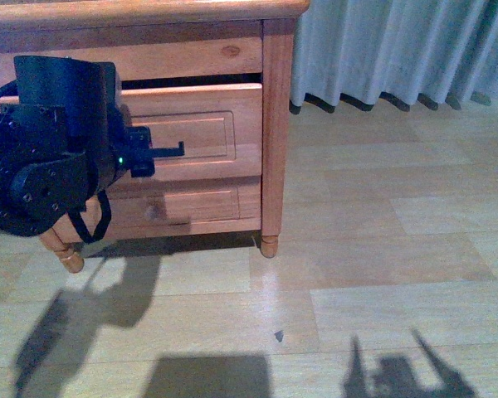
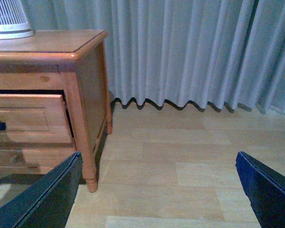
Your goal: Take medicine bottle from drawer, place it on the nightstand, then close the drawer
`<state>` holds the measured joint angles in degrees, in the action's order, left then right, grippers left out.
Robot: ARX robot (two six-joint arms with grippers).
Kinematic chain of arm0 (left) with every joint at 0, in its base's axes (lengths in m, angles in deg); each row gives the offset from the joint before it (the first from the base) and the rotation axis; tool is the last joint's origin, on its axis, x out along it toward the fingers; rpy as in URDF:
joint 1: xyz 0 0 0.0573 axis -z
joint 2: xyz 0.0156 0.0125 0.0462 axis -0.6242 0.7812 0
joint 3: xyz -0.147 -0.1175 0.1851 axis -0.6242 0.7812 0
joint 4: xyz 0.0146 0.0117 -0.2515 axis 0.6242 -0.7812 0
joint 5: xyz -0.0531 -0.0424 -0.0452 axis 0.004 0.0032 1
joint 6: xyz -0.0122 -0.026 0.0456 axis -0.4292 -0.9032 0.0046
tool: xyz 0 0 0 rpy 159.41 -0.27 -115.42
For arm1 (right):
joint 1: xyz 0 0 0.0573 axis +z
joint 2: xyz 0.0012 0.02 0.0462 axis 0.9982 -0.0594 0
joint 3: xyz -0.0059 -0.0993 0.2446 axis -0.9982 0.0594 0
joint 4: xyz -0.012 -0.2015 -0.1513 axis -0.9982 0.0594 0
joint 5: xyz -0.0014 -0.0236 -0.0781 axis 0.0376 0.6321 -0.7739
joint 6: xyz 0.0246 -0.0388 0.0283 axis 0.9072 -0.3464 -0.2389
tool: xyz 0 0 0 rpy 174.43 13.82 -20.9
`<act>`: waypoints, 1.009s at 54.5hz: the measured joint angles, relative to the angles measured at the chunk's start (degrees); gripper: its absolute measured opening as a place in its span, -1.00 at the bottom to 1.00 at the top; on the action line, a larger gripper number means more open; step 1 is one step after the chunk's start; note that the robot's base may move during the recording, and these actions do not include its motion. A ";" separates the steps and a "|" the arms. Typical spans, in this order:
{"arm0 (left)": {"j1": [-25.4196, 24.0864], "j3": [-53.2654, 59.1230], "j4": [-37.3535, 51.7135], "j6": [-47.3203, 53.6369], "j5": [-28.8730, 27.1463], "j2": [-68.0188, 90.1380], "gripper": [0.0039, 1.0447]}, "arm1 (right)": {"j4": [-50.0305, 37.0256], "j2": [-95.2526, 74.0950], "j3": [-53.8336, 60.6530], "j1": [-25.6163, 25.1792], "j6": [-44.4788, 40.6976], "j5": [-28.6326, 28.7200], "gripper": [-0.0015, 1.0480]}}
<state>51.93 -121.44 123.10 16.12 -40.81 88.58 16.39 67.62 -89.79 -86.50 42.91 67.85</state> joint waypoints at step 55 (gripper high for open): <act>17.42 39.23 8.48 -19.17 -6.29 -19.56 0.31 | 0.00 0.00 0.00 0.00 0.00 0.02 0.87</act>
<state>69.35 -82.21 131.58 -3.05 -47.10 69.01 16.39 67.62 -89.79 -86.50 42.91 67.87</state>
